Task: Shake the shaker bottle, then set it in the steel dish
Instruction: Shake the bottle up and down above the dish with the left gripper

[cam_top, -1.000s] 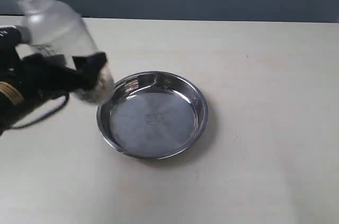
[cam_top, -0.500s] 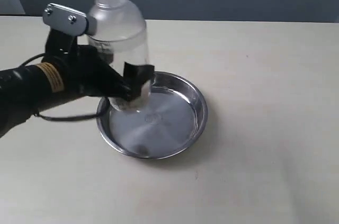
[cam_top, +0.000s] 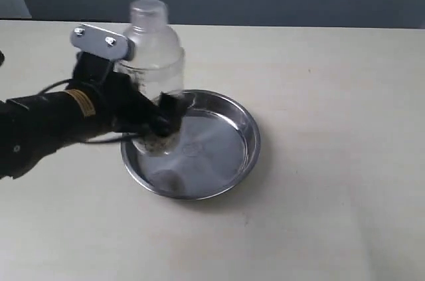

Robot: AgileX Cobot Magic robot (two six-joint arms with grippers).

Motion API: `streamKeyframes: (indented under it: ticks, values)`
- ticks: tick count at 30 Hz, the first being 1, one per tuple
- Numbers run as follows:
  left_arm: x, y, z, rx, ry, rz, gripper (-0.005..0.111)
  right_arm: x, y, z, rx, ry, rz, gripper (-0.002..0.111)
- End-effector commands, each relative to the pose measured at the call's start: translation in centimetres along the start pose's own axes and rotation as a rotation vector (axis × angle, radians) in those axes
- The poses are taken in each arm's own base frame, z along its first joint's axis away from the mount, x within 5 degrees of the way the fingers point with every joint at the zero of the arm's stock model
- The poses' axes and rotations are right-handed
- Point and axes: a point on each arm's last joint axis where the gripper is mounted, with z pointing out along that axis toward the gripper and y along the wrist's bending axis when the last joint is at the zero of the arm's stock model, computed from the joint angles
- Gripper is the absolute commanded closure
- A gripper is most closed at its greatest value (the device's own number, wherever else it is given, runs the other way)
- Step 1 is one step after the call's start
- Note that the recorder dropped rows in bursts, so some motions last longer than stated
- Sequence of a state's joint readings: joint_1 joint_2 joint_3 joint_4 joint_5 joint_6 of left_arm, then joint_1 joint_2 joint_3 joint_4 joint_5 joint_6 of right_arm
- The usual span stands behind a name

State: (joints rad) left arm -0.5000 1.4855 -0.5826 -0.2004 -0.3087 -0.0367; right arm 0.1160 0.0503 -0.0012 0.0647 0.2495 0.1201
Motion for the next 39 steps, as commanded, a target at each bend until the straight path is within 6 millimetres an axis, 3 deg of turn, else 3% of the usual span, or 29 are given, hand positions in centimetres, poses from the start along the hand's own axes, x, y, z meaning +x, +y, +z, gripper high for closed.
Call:
streamKeyframes:
  ticks: [1,3,5,6,7,8,9,11,12,15,16,18,19,20,21,22,23,25,26,28,29,30,31,32,33,34,35,38,39]
  values:
    - [-0.1,-4.1,-1.3,0.214,-0.010,0.442,0.106,-0.1,0.0,0.0,-0.002,-0.007,-0.006,0.109]
    - [-1.2,-2.4,-1.1,0.108,-0.077,0.191,0.106,-0.1,0.0,0.0,-0.002,-0.007,-0.006,0.109]
    - [-2.1,0.5,-0.7,-0.072,-0.152,-0.242,0.106,-0.1,0.0,0.0,-0.002,-0.007,-0.006,0.109]
    - [-2.2,-0.5,-0.8,-0.022,-0.114,-0.153,0.106,-0.1,0.0,0.0,-0.001,-0.007,-0.008,0.109]
    - [-2.0,-2.9,-1.2,0.112,-0.065,0.194,0.106,-0.1,0.0,0.0,-0.002,-0.009,-0.007,0.109]
    - [-1.7,-4.1,-1.6,0.176,-0.042,0.375,0.106,-0.1,0.0,0.0,-0.002,-0.009,-0.007,0.109]
    - [-1.8,-4.3,-1.7,0.188,-0.056,0.398,0.106,-0.1,0.0,0.0,-0.002,-0.009,-0.007,0.109]
    - [-2.7,-1.1,-0.9,0.026,-0.118,-0.027,0.106,-0.1,0.0,0.0,-0.002,-0.009,-0.007,0.109]
    - [-2.8,-0.5,-0.7,-0.012,-0.114,-0.171,0.106,-0.1,0.0,0.0,-0.002,-0.009,-0.007,0.109]
    - [-2.0,-4.7,-1.7,0.185,-0.004,0.423,0.106,-0.1,0.0,0.0,-0.002,-0.009,-0.007,0.109]
    - [-2.1,-4.5,-1.7,0.184,-0.028,0.406,0.106,-0.1,0.0,0.0,-0.002,-0.009,-0.007,0.109]
    - [-3.1,-1.5,-1.0,0.048,-0.104,-0.022,0.106,-0.1,0.0,0.0,-0.002,-0.009,-0.007,0.109]
    - [-3.2,-1.4,-0.9,0.030,-0.092,-0.136,0.106,-0.1,0.0,0.0,-0.002,-0.009,-0.007,0.109]
    - [-3.0,-2.5,-1.1,0.079,-0.061,0.006,0.106,-0.1,0.0,0.0,-0.002,-0.009,-0.007,0.109]
    - [-2.4,-4.6,-1.6,0.172,-0.015,0.310,0.106,-0.1,0.0,0.0,-0.002,-0.009,-0.007,0.109]
    - [-1.8,-5.8,-2.0,0.231,-0.001,0.504,0.106,-0.1,0.0,0.0,-0.002,-0.009,-0.007,0.109]
    - [-1.8,-5.5,-1.9,0.222,-0.009,0.477,0.106,-0.1,0.0,0.0,-0.002,-0.009,-0.007,0.109]
    - [-2.8,-2.1,-1.0,0.075,-0.057,-0.012,0.106,-0.1,0.0,0.0,-0.002,-0.009,-0.007,0.109]
    - [-2.9,-2.0,-0.9,0.061,-0.053,-0.098,0.106,0.0,0.0,0.0,-0.002,-0.006,-0.006,0.109]
    - [-2.3,-4.5,-1.7,0.178,-0.032,0.335,0.106,0.0,0.0,0.0,-0.002,-0.006,-0.006,0.109]
    - [-2.2,-4.8,-1.9,0.195,-0.039,0.403,0.106,-0.1,0.0,0.0,-0.002,-0.008,-0.006,0.109]
    - [-2.6,-3.8,-1.7,0.158,-0.061,0.294,0.106,-0.1,0.0,0.0,-0.002,-0.008,-0.006,0.109]
    - [-3.2,-1.7,-1.2,0.061,-0.083,0.014,0.106,-0.1,0.0,0.0,-0.002,-0.008,-0.006,0.109]
    - [-3.2,-1.1,-1.2,0.028,-0.077,-0.101,0.106,-0.1,0.0,0.0,-0.002,-0.008,-0.006,0.109]
    - [-3.1,-2.0,-1.4,0.066,-0.050,0.025,0.106,-0.1,0.0,0.0,-0.002,-0.008,-0.006,0.109]
    - [-2.5,-3.7,-1.8,0.138,-0.006,0.306,0.106,-0.1,0.0,0.0,-0.002,-0.008,-0.006,0.109]
    - [-1.9,-4.6,-2.2,0.184,0.013,0.476,0.106,-0.1,0.0,0.0,-0.002,-0.008,-0.006,0.109]
    - [-2.9,-3.0,-1.8,0.117,-0.066,0.126,0.106,-0.1,0.0,0.0,-0.002,-0.008,-0.006,0.109]
    - [-3.2,-2.9,-1.8,0.112,-0.097,0.101,0.106,-0.1,0.0,0.0,-0.001,-0.008,-0.010,0.109]
